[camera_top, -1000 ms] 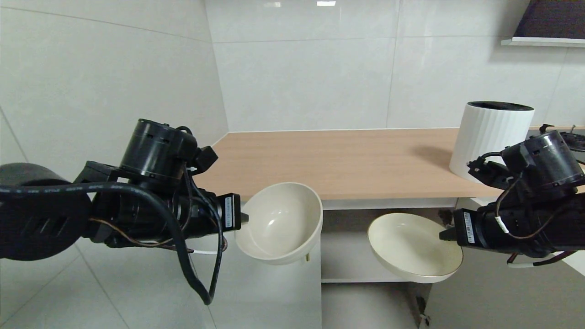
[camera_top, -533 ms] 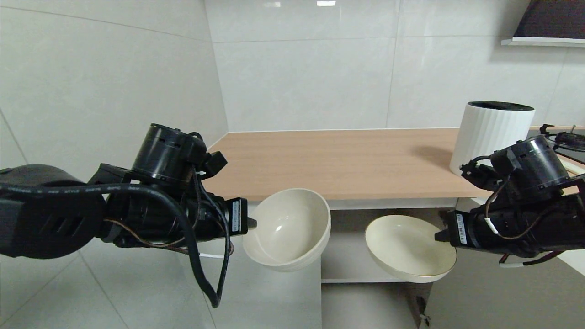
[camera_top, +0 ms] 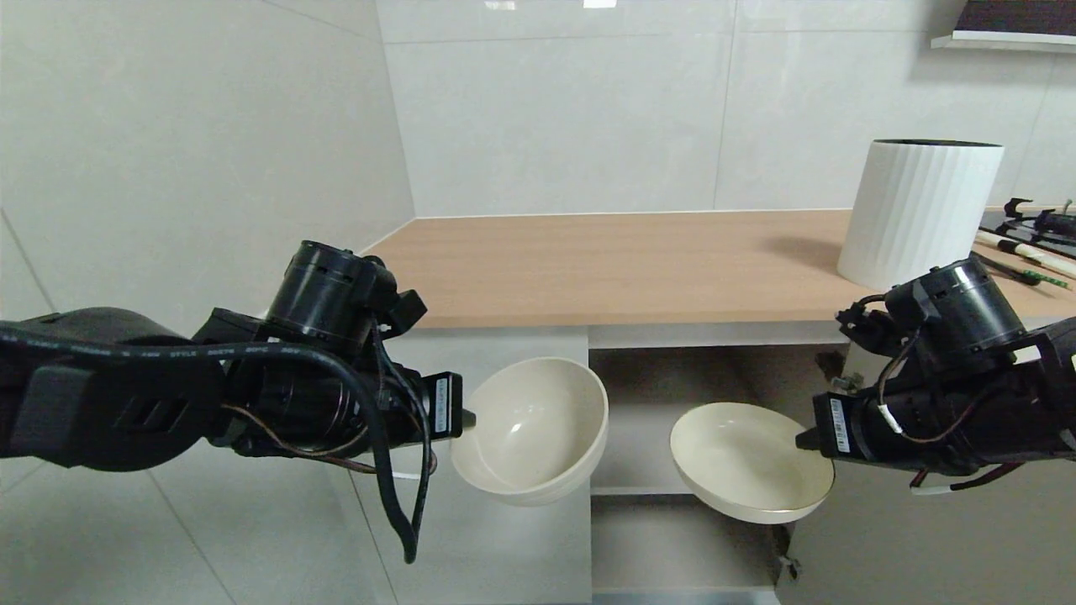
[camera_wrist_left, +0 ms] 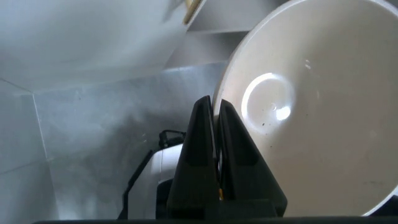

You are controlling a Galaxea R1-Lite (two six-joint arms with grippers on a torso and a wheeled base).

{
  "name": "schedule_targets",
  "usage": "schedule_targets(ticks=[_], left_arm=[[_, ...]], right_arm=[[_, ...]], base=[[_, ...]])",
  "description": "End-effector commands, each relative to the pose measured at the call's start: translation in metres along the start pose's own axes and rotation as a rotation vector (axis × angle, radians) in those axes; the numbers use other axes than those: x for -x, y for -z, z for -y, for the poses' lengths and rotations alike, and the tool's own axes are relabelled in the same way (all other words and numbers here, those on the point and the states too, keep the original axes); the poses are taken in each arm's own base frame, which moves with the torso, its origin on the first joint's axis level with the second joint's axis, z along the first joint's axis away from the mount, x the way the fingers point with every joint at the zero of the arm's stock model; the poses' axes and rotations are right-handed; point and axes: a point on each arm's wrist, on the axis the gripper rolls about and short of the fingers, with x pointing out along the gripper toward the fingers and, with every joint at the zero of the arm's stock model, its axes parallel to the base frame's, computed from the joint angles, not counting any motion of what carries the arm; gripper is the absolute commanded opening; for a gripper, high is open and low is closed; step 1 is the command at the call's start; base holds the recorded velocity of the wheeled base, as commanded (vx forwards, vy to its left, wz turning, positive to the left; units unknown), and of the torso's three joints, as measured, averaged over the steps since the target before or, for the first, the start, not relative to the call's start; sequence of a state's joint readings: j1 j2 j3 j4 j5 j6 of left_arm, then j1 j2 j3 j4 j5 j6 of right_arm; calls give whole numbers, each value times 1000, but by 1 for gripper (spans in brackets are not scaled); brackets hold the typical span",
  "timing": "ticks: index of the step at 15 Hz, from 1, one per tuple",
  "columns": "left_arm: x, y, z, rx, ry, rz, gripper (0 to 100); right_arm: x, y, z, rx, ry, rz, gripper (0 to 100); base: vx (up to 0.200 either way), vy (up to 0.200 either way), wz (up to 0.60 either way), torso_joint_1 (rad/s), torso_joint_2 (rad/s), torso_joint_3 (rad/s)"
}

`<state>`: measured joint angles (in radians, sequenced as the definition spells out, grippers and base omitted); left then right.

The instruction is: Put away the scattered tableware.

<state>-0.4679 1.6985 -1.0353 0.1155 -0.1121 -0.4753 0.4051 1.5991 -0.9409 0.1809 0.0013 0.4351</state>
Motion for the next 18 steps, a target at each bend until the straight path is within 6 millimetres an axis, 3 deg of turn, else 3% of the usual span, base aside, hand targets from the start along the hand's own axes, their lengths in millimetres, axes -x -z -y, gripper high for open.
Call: schedule_targets(ticks=[1,6,12,13,16,18], left_arm=[[-2,0,0,1,-3,-6,0],[-4,1,-1,2,-6,-11,0],[-7,3,1,-4,-5,-23,0],[-9,4,2,-7,-4,-29,0],[-22,9,4,-16,-12,-68,0],[-26,9,5,-19,-12,-75,0]], right_arm=[[-2,-1,1,-3,3,1,0],[-7,-1,1,-4,9,-6,0],[-14,-2,1,-5,10,-20,0],[-22,-2,0,-4,8,-22,0],[-97,-1,6,-12,61,-35,0],[-131,3,9,-13,90,-19,0]], base=[[0,0,0,-149,456,281],[0,0,0,-124,428,302],[0,0,0,-16,57,43],[0,0,0,0,0,0],[0,0,0,0,0,0],[0,0,0,0,0,0]])
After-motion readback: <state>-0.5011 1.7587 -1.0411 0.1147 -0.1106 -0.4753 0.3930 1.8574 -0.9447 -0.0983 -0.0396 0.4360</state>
